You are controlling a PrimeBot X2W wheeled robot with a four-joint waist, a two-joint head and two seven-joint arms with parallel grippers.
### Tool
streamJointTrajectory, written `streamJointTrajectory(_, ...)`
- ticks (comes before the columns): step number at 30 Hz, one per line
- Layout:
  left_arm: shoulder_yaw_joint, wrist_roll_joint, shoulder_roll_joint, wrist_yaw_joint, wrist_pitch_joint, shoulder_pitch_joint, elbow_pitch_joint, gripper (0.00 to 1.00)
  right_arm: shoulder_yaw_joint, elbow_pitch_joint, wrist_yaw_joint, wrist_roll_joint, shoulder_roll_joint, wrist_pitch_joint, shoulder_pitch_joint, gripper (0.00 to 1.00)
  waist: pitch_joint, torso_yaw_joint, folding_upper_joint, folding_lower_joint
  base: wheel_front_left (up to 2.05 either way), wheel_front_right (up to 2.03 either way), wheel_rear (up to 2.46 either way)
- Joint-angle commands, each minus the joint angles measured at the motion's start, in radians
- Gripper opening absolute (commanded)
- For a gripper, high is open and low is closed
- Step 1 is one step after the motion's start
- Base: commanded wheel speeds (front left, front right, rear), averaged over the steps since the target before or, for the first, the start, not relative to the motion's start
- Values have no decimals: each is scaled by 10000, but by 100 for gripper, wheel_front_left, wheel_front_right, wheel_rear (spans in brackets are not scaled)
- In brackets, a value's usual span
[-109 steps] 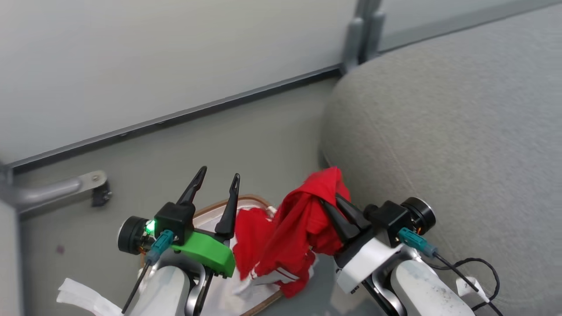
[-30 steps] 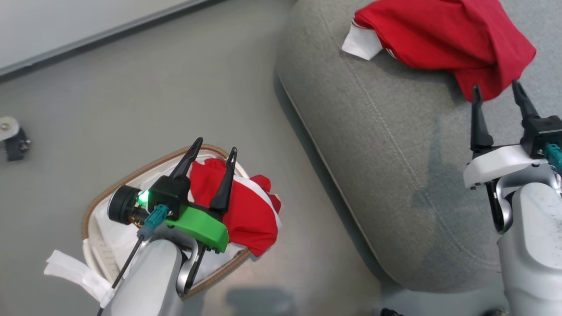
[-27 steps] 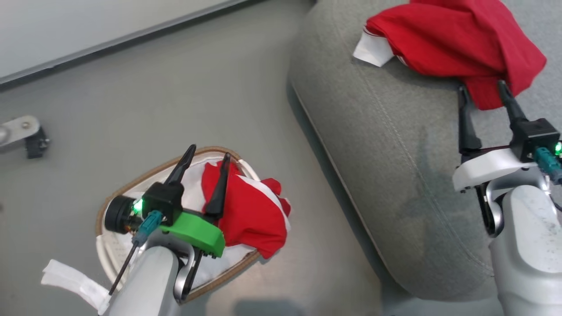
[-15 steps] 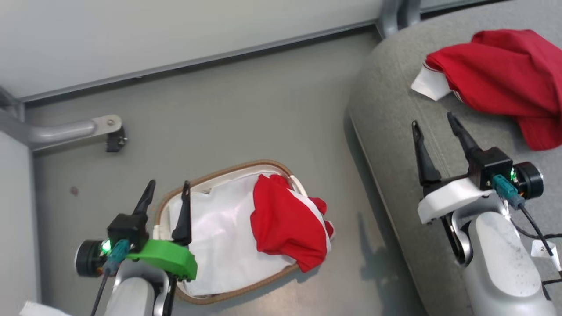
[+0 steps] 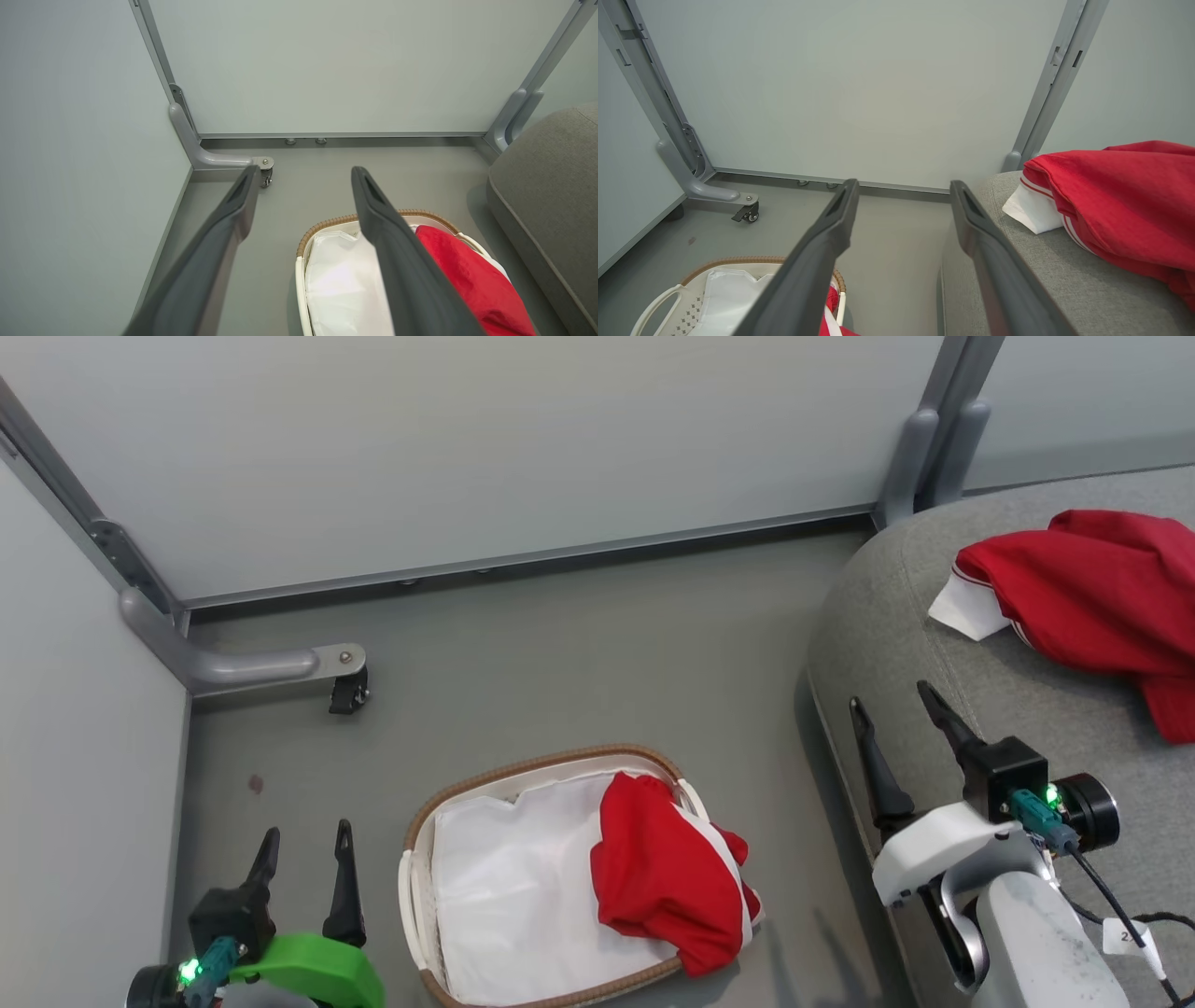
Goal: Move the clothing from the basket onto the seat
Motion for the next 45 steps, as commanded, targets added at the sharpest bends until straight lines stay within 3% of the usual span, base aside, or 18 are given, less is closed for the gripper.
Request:
streamJointTrajectory(1, 54, 101, -5, 3, 2, 265, -9, 100, 35, 73, -14, 94, -36, -6, 268, 100, -445, 275, 0, 0, 0, 0, 0)
streamJointTrajectory(15, -465, -552, -10, -92, 2, 577, -6, 100, 158, 131, -14, 298, -34, -6, 527, 100, -324, 243, 0, 0, 0, 0, 0)
streamJointTrajectory(31, -2177, -1746, 10, -304, 3, -2567, 890, 100, 323, -984, -14, 548, -33, -6, -1719, 100, 3217, -703, 0, 0, 0, 0, 0)
streamJointTrajectory(45, -4733, -3708, 991, -306, 2, -5476, 2103, 100, 708, -2375, -14, 935, -28, -6, -3125, 100, 5893, -1807, 0, 0, 0, 0, 0)
